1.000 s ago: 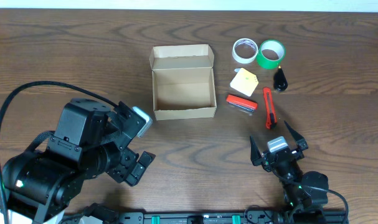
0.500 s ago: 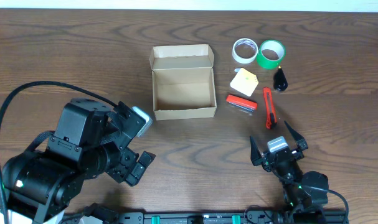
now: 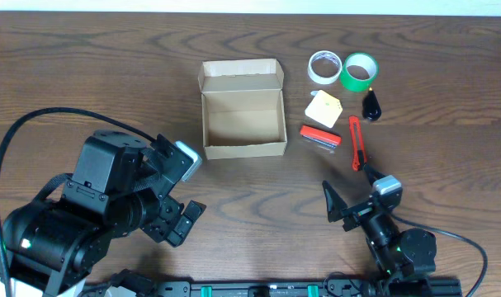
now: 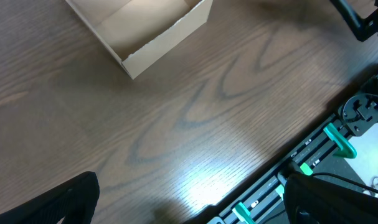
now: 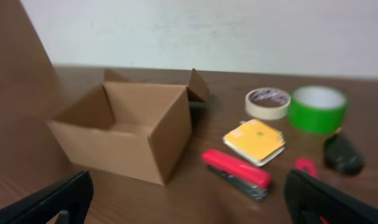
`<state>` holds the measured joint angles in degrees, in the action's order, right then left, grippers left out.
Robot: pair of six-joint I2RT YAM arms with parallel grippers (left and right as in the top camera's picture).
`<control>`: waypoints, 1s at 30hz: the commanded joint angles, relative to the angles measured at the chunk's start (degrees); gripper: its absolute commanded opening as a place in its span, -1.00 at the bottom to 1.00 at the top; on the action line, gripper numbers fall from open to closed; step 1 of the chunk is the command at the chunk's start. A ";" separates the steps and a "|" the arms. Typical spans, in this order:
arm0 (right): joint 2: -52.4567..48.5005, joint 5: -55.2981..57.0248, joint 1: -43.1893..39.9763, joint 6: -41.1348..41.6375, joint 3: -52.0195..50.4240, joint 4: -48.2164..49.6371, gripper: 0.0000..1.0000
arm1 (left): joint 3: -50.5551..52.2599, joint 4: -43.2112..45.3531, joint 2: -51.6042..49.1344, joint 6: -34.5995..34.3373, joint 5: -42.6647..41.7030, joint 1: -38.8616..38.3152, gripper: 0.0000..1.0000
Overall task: Pack container
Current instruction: 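Reach the right gripper to the green tape roll and grasp its rim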
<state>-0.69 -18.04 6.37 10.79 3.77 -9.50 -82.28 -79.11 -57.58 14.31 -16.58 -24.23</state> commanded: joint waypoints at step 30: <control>-85.99 1.53 -10.56 -15.47 59.43 -0.46 0.99 | -1.11 -0.17 -0.04 -0.63 -0.83 -0.13 0.91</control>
<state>-80.42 -16.05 -2.87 -0.05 57.23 -9.26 -82.35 -79.11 -57.63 13.89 -16.58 -24.23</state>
